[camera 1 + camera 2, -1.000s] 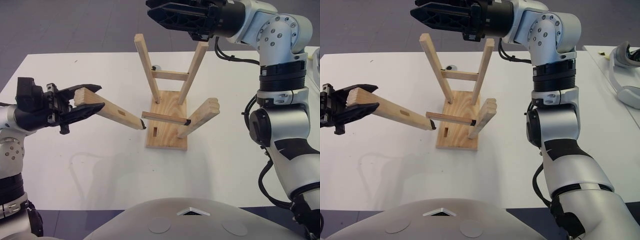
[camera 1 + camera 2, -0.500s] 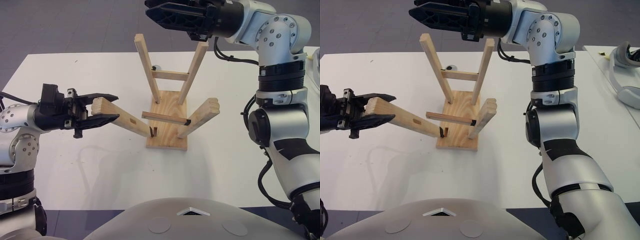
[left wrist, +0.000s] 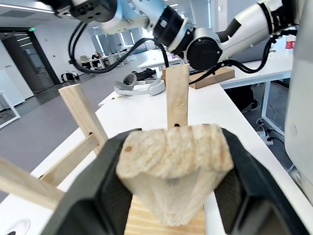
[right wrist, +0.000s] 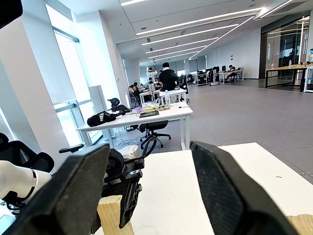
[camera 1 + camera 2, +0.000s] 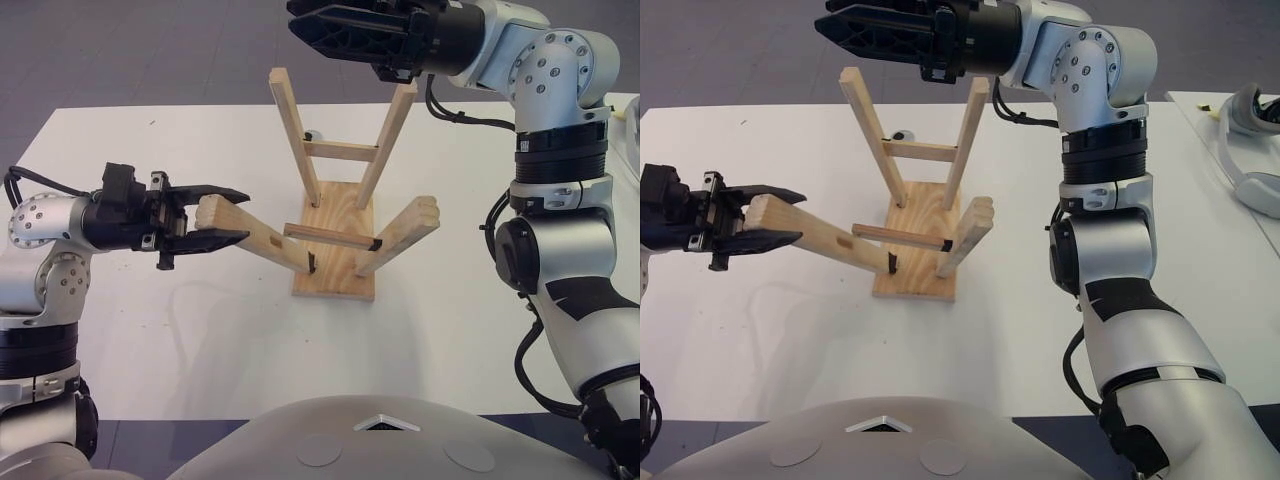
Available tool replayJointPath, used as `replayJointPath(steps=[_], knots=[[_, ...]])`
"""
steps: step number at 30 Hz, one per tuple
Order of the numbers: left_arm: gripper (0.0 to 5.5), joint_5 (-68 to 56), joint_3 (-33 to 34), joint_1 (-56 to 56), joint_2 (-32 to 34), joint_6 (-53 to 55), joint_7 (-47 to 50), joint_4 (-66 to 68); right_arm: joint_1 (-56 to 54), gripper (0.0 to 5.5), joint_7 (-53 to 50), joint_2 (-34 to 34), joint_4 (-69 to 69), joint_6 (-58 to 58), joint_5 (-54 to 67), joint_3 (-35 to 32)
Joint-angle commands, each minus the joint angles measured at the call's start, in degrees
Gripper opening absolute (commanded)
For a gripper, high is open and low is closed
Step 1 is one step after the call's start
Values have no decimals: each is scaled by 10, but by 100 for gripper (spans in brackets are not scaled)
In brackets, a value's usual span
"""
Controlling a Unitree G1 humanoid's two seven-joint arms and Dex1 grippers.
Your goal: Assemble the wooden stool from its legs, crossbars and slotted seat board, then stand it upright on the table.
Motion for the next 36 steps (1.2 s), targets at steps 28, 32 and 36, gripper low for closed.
replayJointPath(steps=[28, 32, 36], knots=[[205, 75, -161, -122, -8, 55, -29, 59, 52, 305, -52, 20, -81, 19, 19, -22], [205, 74, -171, -120, -5, 67, -19, 61, 108, 305, -71, 22, -153, 19, 20, -1], [205, 74, -182, -127, -2, 84, -13, 59, 129, 305, -108, 36, -174, 15, 24, -4]])
